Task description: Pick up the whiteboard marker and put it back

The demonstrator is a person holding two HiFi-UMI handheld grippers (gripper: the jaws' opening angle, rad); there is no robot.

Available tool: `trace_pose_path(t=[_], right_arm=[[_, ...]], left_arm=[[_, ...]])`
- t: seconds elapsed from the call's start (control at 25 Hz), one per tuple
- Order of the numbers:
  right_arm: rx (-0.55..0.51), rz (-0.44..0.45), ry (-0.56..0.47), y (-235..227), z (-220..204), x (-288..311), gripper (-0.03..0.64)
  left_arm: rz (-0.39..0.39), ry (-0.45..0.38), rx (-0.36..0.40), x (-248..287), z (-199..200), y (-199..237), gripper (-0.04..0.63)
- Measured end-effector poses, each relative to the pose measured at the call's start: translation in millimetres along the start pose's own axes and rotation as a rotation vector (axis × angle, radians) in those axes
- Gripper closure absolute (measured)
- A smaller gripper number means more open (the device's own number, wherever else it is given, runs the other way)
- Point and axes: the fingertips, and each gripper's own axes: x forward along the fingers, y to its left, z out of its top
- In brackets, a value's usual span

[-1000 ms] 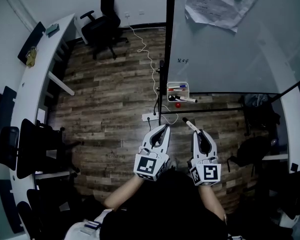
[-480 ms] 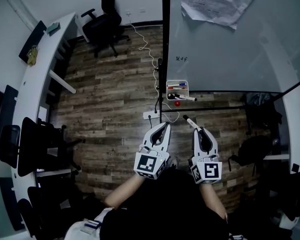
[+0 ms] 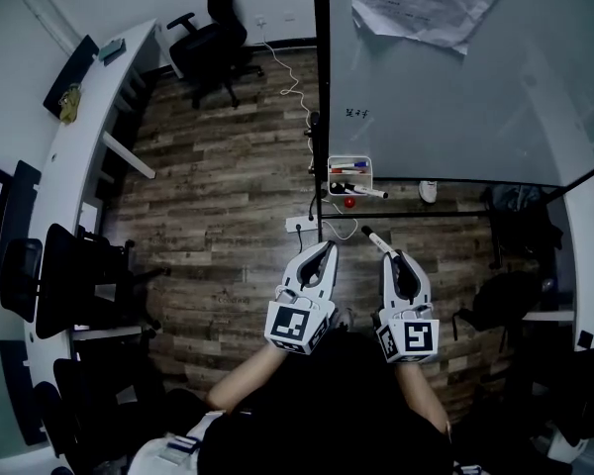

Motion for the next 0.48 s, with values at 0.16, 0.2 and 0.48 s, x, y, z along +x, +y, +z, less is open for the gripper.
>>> trace_pose_path(t=[0.16,0.2,0.48], right_arm=[[-0.001,0.015,0.003,-8,0,0,0.535],[0.002,0.022,0.002,-10,-1,0,0.535],[0.009,0.079,-0.007,-15,-2,3,0.535]], left_arm=[[0.02,0.005,-0.001,4,-2,-6,0.588],[0.026,0.009,0.004,4,-3,-8,0.588],[0.076,0.009,0.023,4,-5,-18,0.588]])
